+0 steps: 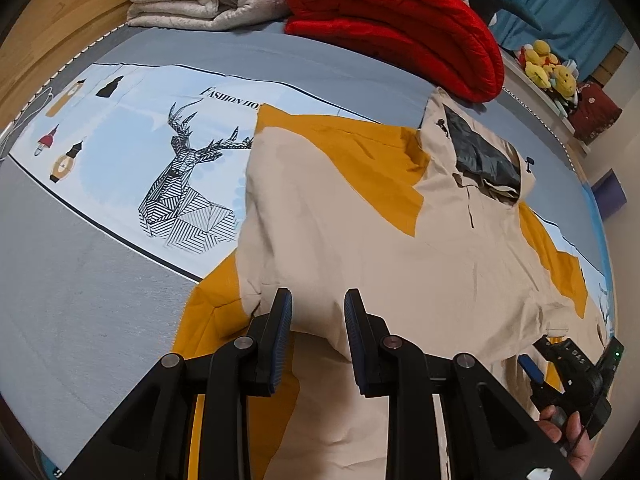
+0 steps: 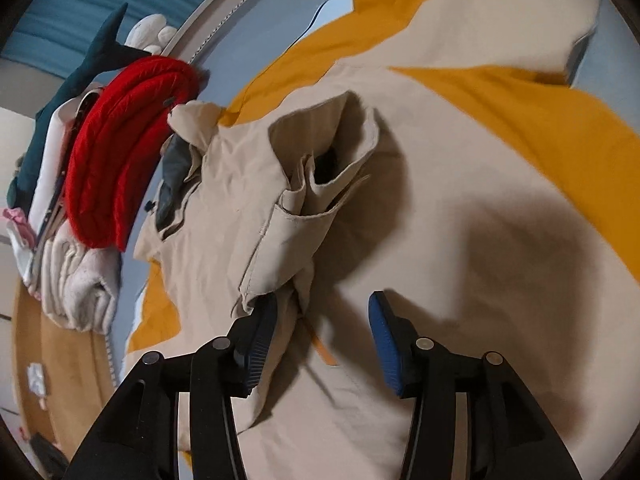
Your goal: Fold large clothes
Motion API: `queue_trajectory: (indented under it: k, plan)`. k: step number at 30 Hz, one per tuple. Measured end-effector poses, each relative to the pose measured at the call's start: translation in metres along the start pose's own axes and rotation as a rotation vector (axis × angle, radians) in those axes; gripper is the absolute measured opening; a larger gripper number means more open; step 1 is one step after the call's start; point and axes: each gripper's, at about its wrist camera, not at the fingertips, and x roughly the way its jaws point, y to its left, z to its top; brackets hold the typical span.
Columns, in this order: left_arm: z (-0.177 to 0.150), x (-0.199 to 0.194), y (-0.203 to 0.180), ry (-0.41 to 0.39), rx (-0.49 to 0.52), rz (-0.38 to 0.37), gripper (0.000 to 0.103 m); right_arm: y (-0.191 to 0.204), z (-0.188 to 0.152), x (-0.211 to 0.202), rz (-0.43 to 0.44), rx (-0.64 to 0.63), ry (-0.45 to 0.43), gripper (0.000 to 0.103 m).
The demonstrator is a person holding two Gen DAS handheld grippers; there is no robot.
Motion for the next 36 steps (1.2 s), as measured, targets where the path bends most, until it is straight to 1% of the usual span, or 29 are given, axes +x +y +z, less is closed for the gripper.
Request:
queue_trajectory:
  k: [2, 5, 6, 7, 9, 10, 12, 15, 16, 17, 18, 19, 20, 21, 23, 24, 27, 28, 29, 31, 32, 34, 36]
  plan:
    - [0.001, 0.000, 0.001, 0.000, -0.003, 0.000, 0.024, 0.000, 0.000, -0.007, 0.009, 0.011, -0.025, 0.049]
    - [0.002, 0.001, 0.001, 0.001, -0.003, 0.002, 0.024, -0.001, -0.003, -0.028, -0.002, 0.039, -0.123, 0.049]
    - [0.002, 0.001, 0.001, 0.002, -0.003, 0.001, 0.024, -0.002, -0.005, -0.033, 0.008, 0.060, -0.143, 0.049]
    - [0.002, 0.002, 0.001, 0.003, -0.003, 0.000, 0.024, -0.004, -0.005, -0.035, 0.015, 0.069, -0.146, 0.050]
    - [0.003, 0.003, 0.001, 0.004, -0.004, 0.001, 0.024, -0.006, -0.004, -0.028, 0.054, 0.083, -0.104, 0.050]
    - [0.004, 0.004, 0.002, 0.005, -0.007, 0.001, 0.024, -0.008, -0.003, -0.026, 0.060, 0.095, -0.089, 0.050]
    - [0.007, 0.005, 0.004, 0.006, -0.015, 0.001, 0.024, -0.012, -0.002, -0.018, 0.027, 0.100, -0.061, 0.050]
    - [0.013, 0.007, 0.009, -0.001, -0.029, 0.012, 0.024, -0.016, 0.002, 0.009, -0.020, 0.087, 0.035, 0.050]
    - [0.015, 0.007, 0.012, -0.003, -0.038, 0.016, 0.024, -0.017, 0.003, 0.011, -0.022, 0.078, 0.036, 0.048]
    - [0.018, 0.008, 0.016, -0.006, -0.053, 0.019, 0.024, -0.014, 0.006, 0.012, -0.026, 0.063, 0.028, 0.044]
    - [0.021, 0.007, 0.022, -0.010, -0.072, 0.023, 0.024, -0.011, 0.009, 0.011, -0.019, 0.043, 0.025, 0.025]
    - [0.023, 0.007, 0.027, -0.015, -0.088, 0.028, 0.024, -0.008, 0.012, 0.012, -0.001, 0.028, 0.031, 0.017]
    - [0.026, 0.007, 0.032, -0.020, -0.108, 0.033, 0.024, -0.005, 0.014, 0.011, 0.018, 0.018, 0.035, 0.012]
    - [0.028, 0.007, 0.037, -0.023, -0.127, 0.035, 0.024, -0.002, 0.019, 0.005, 0.030, 0.006, 0.015, 0.009]
    - [0.030, 0.009, 0.044, -0.023, -0.159, 0.028, 0.024, 0.009, 0.026, -0.014, 0.040, -0.045, -0.058, 0.008]
    - [0.030, 0.010, 0.046, -0.017, -0.172, 0.020, 0.024, 0.016, 0.032, -0.031, 0.040, -0.090, -0.130, 0.008]
    - [0.027, 0.019, 0.043, 0.016, -0.184, -0.013, 0.024, 0.021, 0.048, -0.063, 0.028, -0.141, -0.256, 0.008]
    - [0.025, 0.023, 0.040, 0.033, -0.179, -0.029, 0.024, 0.019, 0.054, -0.070, 0.014, -0.150, -0.284, 0.008]
    - [0.023, 0.027, 0.037, 0.046, -0.175, -0.042, 0.024, 0.016, 0.060, -0.073, 0.002, -0.155, -0.290, 0.008]
    - [0.017, 0.039, 0.030, 0.090, -0.158, -0.068, 0.024, 0.006, 0.072, -0.065, -0.022, -0.148, -0.235, 0.009]
    - [0.014, 0.047, 0.027, 0.117, -0.150, -0.076, 0.024, 0.001, 0.076, -0.058, -0.036, -0.142, -0.191, 0.012]
    - [0.008, 0.059, 0.025, 0.161, -0.143, -0.082, 0.024, -0.009, 0.080, -0.043, -0.089, -0.137, -0.116, 0.015]
    - [0.003, 0.070, 0.025, 0.196, -0.138, -0.075, 0.024, -0.021, 0.082, -0.038, -0.136, -0.120, -0.087, 0.017]
